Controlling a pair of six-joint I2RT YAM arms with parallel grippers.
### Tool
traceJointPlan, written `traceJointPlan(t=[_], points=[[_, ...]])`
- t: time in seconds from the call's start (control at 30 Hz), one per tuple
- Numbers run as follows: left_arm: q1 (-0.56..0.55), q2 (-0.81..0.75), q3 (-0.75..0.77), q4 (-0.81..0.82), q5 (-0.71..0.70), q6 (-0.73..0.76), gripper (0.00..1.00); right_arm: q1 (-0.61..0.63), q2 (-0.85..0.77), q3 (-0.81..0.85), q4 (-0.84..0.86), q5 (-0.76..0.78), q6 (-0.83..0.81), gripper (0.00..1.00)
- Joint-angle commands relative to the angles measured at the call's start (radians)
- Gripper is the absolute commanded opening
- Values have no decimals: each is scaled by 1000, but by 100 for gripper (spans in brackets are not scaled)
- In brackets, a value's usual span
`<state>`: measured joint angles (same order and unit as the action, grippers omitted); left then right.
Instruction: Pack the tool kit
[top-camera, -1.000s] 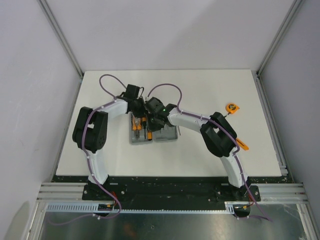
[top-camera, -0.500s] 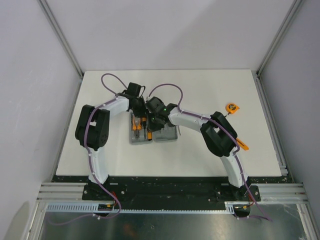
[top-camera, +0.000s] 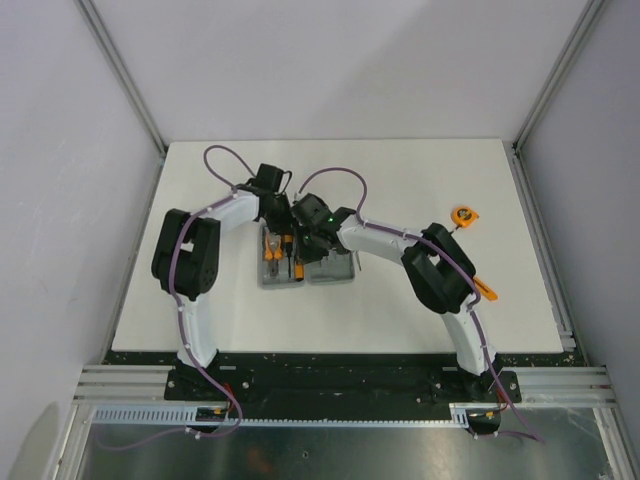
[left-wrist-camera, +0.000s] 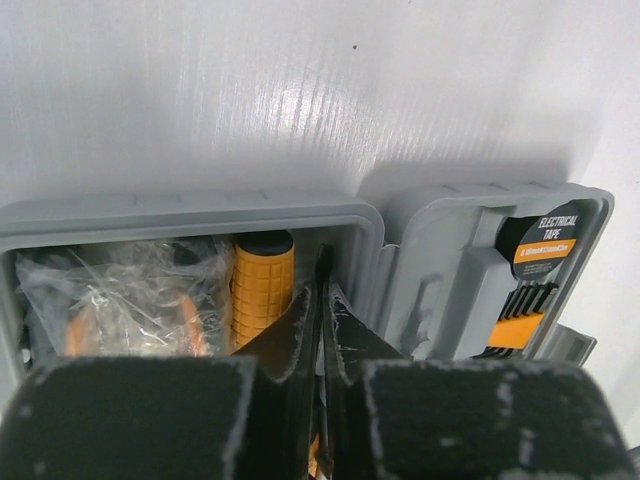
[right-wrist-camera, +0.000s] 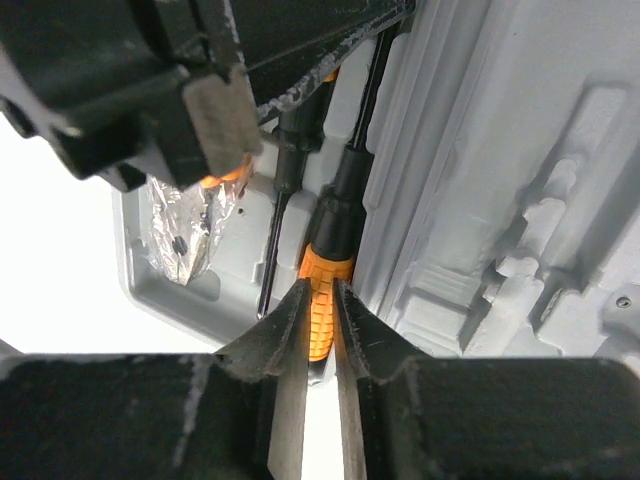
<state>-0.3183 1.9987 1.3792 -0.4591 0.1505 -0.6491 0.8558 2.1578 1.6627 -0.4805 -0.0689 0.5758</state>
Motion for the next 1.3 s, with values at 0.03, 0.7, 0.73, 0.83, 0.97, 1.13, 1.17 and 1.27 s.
traceJointPlan(t=[0.03, 0.7, 0.73, 0.83, 0.97, 1.13, 1.17, 1.27], points=[[-5, -57, 64, -62, -64, 65, 17, -6, -85, 2, -28, 64, 7, 22], [41, -500, -16, -68, -88, 214, 99, -388, -675, -421, -194, 500, 92, 87], [51, -519, -38, -61, -78, 218, 99, -442, -695, -445, -203, 494, 90, 88], [76, -563, -112, -14, -51, 235, 99, -584, -735, -508, -211, 459, 80, 90], [106, -590, -190, 52, -15, 245, 99, -786, -738, -583, -181, 352, 95, 88], [138, -596, -242, 98, 32, 225, 99, -968, -687, -612, -154, 303, 115, 75], [141, -594, -247, 102, 39, 223, 99, -978, -676, -613, -141, 304, 106, 71], [149, -590, -255, 107, 52, 222, 99, -1000, -632, -613, -106, 264, 98, 58]])
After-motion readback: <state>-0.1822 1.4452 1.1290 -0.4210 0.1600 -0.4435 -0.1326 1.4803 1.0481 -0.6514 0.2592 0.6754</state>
